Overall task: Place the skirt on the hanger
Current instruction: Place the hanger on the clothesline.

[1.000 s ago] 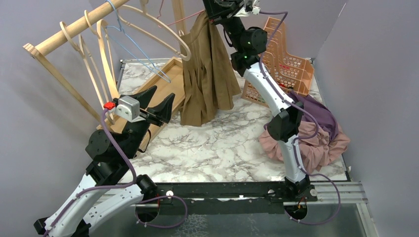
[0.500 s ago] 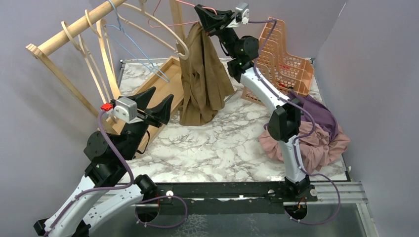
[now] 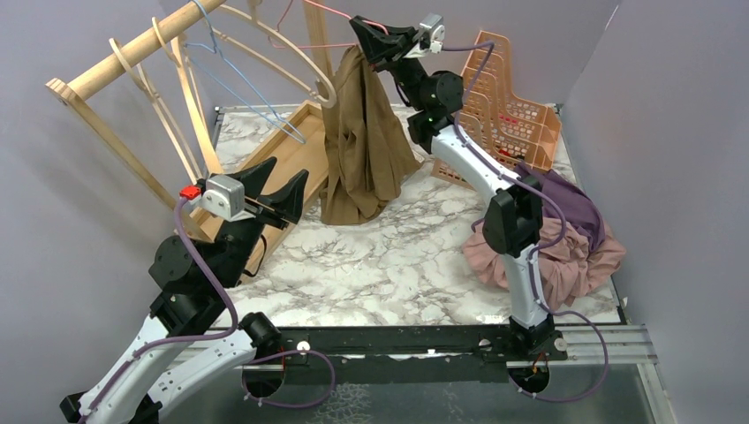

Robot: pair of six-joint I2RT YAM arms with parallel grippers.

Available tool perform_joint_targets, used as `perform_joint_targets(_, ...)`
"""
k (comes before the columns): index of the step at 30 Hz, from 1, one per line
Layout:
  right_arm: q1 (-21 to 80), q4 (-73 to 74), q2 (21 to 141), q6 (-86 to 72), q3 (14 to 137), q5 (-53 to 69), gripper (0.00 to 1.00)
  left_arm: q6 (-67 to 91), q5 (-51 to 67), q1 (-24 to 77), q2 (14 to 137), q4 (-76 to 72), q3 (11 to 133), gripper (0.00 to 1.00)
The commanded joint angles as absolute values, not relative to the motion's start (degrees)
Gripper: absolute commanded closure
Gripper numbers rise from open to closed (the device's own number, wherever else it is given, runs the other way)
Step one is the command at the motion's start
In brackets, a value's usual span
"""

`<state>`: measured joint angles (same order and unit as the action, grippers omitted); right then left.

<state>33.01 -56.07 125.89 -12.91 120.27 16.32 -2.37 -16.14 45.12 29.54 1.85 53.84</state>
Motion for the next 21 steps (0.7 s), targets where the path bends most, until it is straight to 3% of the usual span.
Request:
perform_joint_targets(1, 33.5, -60.2, 124.1, -10.7, 126.9, 15.6, 0.99, -2.0, -17.1, 45.3, 29.9, 1.6, 53.4, 0.37)
perform_joint_targets(9, 33.5, -60.1, 129.0, -10.1, 139.6, 14.3, 0.99, -0.8, -17.2, 45.4, 29.7, 1.8, 53.0, 0.37)
perform_joint_targets(21, 33.5, -62.5, 127.8, -10.3, 137.4, 13.3, 0.99, 0.2, -17.6, 45.4, 29.3, 2.5, 53.3, 0.37)
